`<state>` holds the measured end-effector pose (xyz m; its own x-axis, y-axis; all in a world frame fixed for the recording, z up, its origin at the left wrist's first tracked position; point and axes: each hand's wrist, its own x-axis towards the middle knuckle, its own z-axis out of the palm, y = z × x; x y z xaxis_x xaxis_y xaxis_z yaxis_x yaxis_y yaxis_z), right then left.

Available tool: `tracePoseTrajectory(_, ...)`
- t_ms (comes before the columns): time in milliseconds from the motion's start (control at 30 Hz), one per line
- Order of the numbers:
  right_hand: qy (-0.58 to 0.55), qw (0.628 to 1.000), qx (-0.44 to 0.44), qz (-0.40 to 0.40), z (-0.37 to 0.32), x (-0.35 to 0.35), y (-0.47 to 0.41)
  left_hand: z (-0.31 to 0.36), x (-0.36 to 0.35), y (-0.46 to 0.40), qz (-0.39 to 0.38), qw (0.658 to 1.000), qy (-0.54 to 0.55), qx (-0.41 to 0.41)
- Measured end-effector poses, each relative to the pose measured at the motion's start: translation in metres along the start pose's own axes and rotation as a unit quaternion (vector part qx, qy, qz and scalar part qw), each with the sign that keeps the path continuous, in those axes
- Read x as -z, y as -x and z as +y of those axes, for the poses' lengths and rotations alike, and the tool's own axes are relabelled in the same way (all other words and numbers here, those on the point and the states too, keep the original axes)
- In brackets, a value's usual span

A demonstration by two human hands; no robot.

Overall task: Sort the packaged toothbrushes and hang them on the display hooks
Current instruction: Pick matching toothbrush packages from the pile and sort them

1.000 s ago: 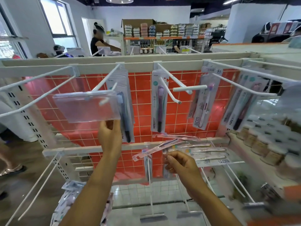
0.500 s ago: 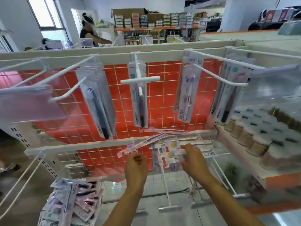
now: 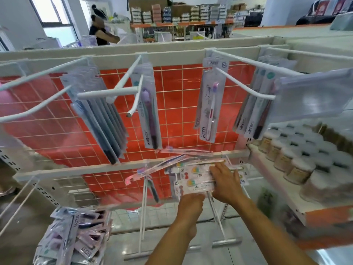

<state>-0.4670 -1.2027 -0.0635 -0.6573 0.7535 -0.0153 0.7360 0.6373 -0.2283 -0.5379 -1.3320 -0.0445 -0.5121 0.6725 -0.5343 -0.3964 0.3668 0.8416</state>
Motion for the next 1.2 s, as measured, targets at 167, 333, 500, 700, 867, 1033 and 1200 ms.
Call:
tracePoseTrajectory(167,-0.013,1.000,-0.018,-0.016,-0.003,0.006,0.009,-0.007,-0.004,-0.004,-0.018,0.995,0.082,0.062)
tracePoseTrajectory(333,0.000,1.000,-0.001,-0.010,-0.009,0.008,0.020,-0.011,-0.002,-0.001,-0.021,0.983,0.148,0.105)
tracePoseTrajectory(500,-0.009,0.998,0.014,-0.060,-0.007,0.016,0.025,-0.014,-0.005,-0.003,-0.025,0.976,0.188,0.108)
tracePoseTrajectory(700,-0.073,0.990,0.029,-0.117,-0.008,0.035,0.030,-0.020,-0.009,-0.006,-0.024,0.973,0.215,0.083)
tracePoseTrajectory(867,-0.110,0.987,0.033,-0.111,-0.017,0.030,0.039,-0.021,-0.007,-0.007,-0.006,0.967,0.244,0.075)
tracePoseTrajectory(1033,-0.146,0.982,0.027,-0.113,-0.026,0.035,0.052,-0.014,-0.005,0.001,0.019,0.966,0.248,0.068)
tracePoseTrajectory(1200,-0.199,0.972,0.009,-0.121,-0.033,0.041,0.058,-0.006,-0.001,0.007,0.017,0.969,0.243,0.047)
